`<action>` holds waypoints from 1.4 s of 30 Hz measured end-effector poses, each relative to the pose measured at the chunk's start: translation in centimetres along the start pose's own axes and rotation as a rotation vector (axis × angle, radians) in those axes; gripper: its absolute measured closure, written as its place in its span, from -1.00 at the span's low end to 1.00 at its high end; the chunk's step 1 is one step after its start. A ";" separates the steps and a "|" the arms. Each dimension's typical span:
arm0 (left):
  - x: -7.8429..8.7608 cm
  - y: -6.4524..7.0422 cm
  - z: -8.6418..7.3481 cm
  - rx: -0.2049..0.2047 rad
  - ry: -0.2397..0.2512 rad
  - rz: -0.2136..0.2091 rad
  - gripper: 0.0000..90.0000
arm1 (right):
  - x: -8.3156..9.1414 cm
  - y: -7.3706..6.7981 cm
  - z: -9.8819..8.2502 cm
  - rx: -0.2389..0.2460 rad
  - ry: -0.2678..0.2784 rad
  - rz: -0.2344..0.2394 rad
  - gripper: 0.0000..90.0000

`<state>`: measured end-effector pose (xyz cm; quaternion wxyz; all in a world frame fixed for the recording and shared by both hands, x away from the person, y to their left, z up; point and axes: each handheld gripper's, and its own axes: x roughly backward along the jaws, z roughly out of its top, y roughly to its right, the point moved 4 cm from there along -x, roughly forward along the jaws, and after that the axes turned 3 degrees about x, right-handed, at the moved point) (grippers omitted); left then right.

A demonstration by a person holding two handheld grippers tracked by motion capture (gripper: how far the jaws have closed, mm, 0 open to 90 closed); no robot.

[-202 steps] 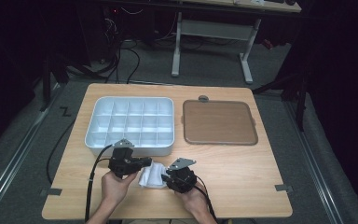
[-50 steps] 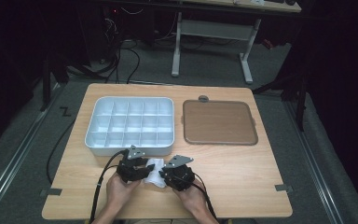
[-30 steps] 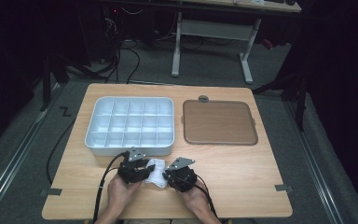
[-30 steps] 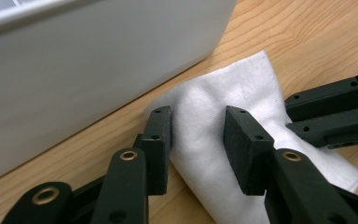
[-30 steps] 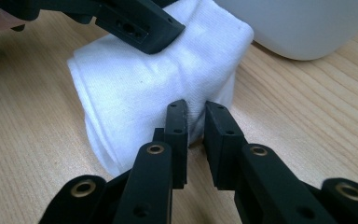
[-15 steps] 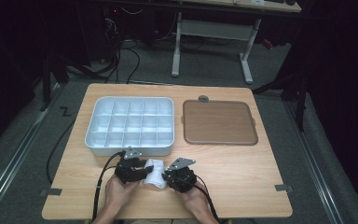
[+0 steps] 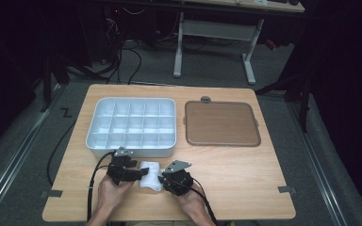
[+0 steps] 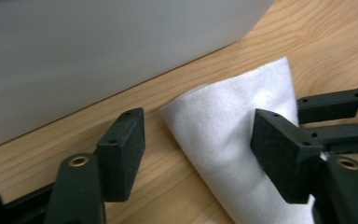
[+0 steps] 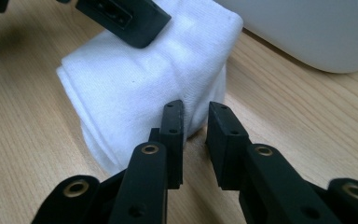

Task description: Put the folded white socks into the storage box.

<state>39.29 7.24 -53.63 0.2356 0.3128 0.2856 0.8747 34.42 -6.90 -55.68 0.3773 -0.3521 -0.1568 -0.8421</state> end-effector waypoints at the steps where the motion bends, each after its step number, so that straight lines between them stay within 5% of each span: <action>1: 0.1 -0.1 0.1 0.013 0.000 -0.001 -0.27 | 0.0 -0.1 0.1 -0.009 0.008 0.005 0.64; 8: 0.8 0.8 0.8 0.091 0.000 -0.050 -0.41 | 1.2 0.0 0.3 -0.032 0.057 -0.002 0.56; 16: -0.3 0.6 0.4 0.096 -0.020 -0.008 -0.45 | 3.1 1.8 -0.5 -0.050 0.072 -0.075 0.52; 22: -1.0 0.2 -0.4 0.069 -0.044 0.032 -0.40 | 5.1 5.2 -2.9 -0.115 0.061 -0.174 0.47; 33: -0.8 0.4 -0.9 0.049 -0.027 0.016 -0.14 | 8.7 10.4 -7.5 -0.219 0.039 -0.363 0.31; 42: -0.7 0.5 -1.0 0.068 -0.031 0.003 0.05 | 9.5 12.5 -9.7 -0.272 0.024 -0.409 0.21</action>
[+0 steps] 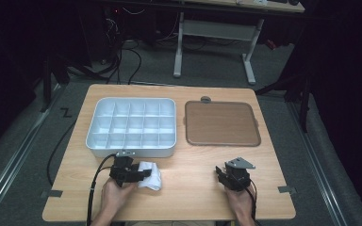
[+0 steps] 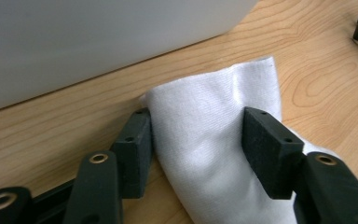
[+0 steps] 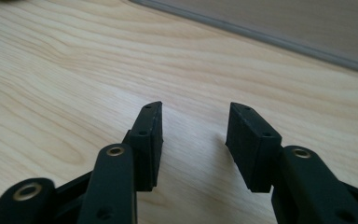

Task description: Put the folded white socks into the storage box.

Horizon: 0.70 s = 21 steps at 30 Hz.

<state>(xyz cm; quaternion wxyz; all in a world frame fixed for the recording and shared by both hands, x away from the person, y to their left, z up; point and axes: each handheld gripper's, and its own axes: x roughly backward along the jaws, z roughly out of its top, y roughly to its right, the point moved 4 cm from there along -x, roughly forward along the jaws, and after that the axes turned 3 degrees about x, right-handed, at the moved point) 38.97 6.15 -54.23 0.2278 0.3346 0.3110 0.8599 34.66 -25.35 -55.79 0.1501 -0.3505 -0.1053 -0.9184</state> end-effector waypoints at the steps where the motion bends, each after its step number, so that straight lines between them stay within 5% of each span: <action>1: 0.1 0.0 0.0 -0.001 -0.004 -0.007 0.05 | 0.0 0.2 -0.1 -0.014 0.003 0.009 0.18; 21: 0.4 0.3 0.2 -0.013 -0.055 -0.010 0.54 | -0.2 0.5 -0.1 -0.018 -0.003 0.021 0.04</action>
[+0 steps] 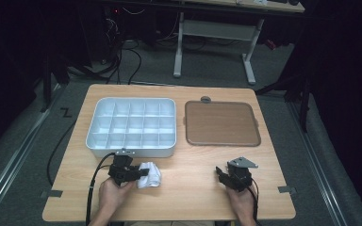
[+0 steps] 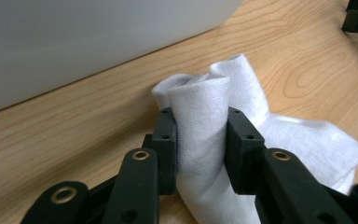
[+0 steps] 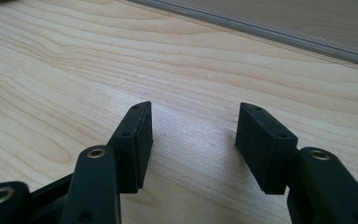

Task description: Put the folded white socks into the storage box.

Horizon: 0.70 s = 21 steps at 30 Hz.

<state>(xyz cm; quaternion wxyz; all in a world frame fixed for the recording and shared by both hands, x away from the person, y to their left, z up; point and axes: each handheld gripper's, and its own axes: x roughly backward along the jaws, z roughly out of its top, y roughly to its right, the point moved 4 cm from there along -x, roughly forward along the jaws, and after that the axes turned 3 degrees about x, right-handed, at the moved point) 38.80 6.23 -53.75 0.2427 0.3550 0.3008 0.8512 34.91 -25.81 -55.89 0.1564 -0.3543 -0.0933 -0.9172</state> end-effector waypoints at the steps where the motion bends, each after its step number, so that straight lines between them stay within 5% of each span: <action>1: 0.0 0.0 0.0 0.000 0.000 0.000 0.55 | 0.0 0.0 0.0 0.000 0.000 0.000 0.04; 21: 0.9 1.8 0.1 -0.043 -0.037 -0.024 0.62 | 0.0 0.1 0.0 0.000 0.000 -0.001 0.02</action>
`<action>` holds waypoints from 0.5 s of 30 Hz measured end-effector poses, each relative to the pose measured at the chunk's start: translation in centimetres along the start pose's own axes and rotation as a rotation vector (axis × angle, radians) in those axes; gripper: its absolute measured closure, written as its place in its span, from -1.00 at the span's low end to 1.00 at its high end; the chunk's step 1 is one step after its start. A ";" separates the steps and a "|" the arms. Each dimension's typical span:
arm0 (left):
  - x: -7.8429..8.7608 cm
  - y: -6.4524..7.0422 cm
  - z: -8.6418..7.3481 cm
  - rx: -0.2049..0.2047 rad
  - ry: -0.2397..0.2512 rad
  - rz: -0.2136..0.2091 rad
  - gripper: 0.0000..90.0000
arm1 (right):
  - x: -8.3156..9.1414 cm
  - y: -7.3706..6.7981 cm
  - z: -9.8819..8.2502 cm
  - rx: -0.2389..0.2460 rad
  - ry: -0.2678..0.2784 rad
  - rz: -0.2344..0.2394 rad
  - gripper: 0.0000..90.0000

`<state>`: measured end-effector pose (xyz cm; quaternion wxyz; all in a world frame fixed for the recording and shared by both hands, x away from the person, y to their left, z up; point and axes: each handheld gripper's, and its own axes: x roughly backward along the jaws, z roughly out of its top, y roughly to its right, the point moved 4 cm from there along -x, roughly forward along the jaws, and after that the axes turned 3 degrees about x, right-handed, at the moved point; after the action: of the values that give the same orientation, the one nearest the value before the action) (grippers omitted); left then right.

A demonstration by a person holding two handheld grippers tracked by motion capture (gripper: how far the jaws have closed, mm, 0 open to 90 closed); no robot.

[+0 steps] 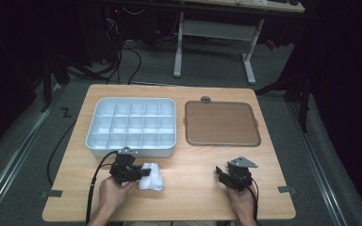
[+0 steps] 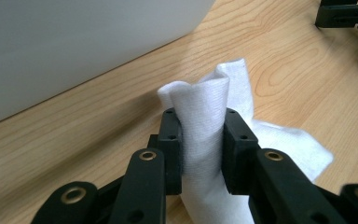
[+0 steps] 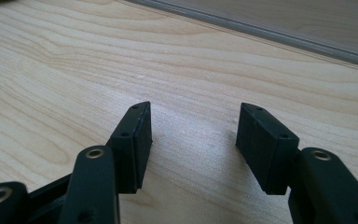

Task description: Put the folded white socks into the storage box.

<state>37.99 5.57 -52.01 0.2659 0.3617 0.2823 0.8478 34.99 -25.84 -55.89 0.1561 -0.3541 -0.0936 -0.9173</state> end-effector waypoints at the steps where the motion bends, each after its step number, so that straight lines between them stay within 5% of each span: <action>1: 0.2 0.0 0.1 -0.002 -0.001 0.000 0.62 | 0.0 0.0 0.0 0.000 0.000 0.000 0.02; 15: 1.9 1.4 1.7 -0.045 0.024 -0.014 0.62 | 0.0 0.0 0.0 0.004 0.000 -0.002 0.02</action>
<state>37.79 6.35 -49.19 0.2764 0.3436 0.2689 0.8563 35.01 -25.88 -55.90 0.1559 -0.3535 -0.0957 -0.9173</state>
